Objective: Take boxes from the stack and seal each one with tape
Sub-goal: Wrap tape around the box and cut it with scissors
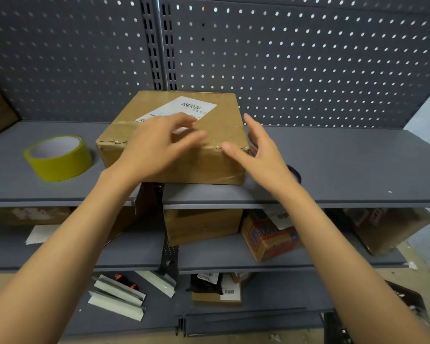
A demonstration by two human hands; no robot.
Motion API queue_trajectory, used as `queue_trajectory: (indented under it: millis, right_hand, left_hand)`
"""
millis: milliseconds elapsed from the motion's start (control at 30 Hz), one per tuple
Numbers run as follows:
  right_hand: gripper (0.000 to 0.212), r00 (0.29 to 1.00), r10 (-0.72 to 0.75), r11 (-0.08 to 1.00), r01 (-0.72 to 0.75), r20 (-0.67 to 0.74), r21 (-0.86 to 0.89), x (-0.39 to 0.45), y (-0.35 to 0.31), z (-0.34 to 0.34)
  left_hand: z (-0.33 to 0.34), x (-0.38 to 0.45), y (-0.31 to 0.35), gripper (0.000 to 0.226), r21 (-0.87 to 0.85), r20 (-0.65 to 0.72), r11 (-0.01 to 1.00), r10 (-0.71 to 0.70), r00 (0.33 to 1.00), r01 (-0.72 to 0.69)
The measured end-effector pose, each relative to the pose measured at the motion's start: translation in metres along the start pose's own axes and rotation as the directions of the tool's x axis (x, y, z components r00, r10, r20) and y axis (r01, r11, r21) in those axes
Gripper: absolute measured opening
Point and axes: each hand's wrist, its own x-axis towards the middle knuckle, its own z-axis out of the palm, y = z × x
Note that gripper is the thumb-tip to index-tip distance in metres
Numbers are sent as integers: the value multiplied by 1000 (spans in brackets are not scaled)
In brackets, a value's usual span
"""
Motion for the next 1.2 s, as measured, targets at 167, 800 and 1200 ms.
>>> queue_trajectory:
  millis: [167, 800, 1200]
  right_hand:
    - [71, 934, 318, 917, -259, -164, 303, 9, -4, 24]
    - [62, 863, 409, 834, -221, -296, 506, 10, -14, 42]
    - [24, 864, 352, 829, -110, -359, 548, 0, -35, -19]
  left_hand:
    - [-11, -18, -38, 43, -103, -366, 886, -457, 811, 453]
    - [-17, -33, -55, 61, -835, 59, 328, -745, 664, 442]
    - [-16, -12, 3, 38, -839, -47, 423, -683, 729, 343]
